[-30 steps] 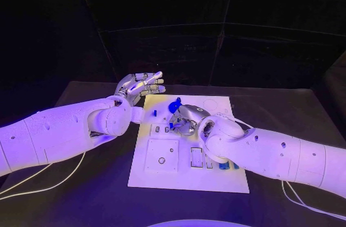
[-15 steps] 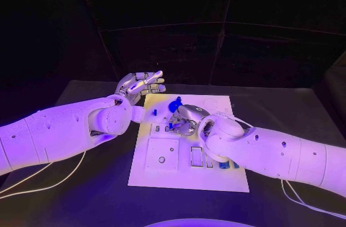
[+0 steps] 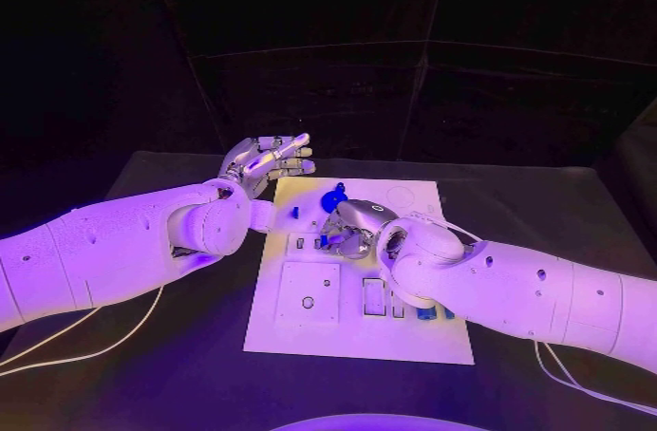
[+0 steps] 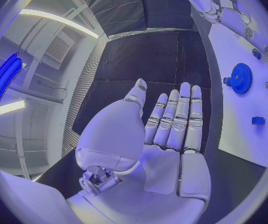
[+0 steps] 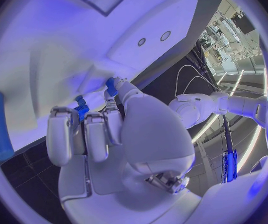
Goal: Assemble the parts on the task board
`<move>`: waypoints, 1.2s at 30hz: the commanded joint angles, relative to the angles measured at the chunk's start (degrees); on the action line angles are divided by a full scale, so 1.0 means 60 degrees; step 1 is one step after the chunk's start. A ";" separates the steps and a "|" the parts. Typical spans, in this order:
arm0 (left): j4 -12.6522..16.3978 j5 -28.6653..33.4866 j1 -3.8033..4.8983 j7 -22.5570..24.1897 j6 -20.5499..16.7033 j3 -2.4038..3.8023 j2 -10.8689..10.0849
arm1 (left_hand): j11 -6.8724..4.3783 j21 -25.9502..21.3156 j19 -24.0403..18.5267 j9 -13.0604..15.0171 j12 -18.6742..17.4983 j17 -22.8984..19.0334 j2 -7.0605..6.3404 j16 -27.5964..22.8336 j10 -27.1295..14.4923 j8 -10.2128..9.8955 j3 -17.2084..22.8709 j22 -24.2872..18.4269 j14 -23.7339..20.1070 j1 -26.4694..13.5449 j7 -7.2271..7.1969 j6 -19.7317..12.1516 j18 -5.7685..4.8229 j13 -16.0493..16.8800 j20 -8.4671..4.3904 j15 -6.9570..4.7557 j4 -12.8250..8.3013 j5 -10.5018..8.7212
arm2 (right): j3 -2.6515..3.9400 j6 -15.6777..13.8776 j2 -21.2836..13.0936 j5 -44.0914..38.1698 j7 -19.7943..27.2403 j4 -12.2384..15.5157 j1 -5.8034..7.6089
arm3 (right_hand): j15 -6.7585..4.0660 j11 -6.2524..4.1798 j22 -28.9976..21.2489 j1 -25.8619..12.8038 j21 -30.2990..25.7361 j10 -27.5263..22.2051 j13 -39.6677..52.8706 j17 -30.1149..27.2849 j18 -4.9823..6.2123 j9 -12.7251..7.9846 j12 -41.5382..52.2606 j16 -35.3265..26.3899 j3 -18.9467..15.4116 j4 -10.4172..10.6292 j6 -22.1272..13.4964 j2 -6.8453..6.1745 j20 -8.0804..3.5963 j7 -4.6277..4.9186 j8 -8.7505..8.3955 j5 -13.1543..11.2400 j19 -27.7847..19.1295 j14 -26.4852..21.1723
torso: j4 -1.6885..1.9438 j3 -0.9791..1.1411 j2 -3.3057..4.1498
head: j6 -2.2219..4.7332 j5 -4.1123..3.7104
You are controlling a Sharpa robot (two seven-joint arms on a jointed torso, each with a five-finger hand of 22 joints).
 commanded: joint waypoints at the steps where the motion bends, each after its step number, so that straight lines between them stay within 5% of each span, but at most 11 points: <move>1: 0.0015 -0.0018 0.0018 0.0040 0.0122 0.0009 0.0000 | -0.0002 -0.0065 0.0070 0.0002 -0.0037 0.0008 0.0057 -0.0037 -0.0060 -0.0056 -0.0029 -0.0012 -0.0063 0.0072 0.0128 -0.0049 0.0052 -0.0006 0.0001 -0.0008 -0.0027 0.0012 | -0.0057 0.0374 -0.0027 -0.0138 -0.0284 -0.0032 -0.0056 | 0.0035 0.0050 0.0344 -0.0094 -0.0030 -0.0068 0.0892 0.1797 -0.0138 -0.0002 -0.0054 -0.0042 0.0066 0.0021 0.0049 -0.0066 -0.0039 0.0031 0.0039 0.0041 -0.0025 0.0846 | 0.0002 0.0002 0.0000 | -0.0001 0.0016; 36: 0.0031 -0.0018 0.0018 0.0023 0.0122 0.0009 -0.0016 | -0.0002 -0.0070 0.0071 0.0002 -0.0036 0.0013 0.0064 -0.0043 -0.0061 -0.0058 -0.0044 -0.0016 -0.0067 0.0065 0.0127 -0.0046 0.0052 -0.0007 0.0001 -0.0008 -0.0028 0.0010 | -0.0058 0.0105 0.0045 -0.0236 -0.0483 -0.0076 -0.0060 | 0.0167 0.0210 0.0298 -0.0660 -0.0064 -0.0297 0.0663 0.1731 -0.0131 -0.0031 -0.0363 -0.0085 0.0025 0.0134 -0.0449 -0.0556 0.0078 0.0209 -0.0243 -0.0040 -0.0041 0.0829 | -0.0010 0.0007 0.0000 | -0.0026 0.0024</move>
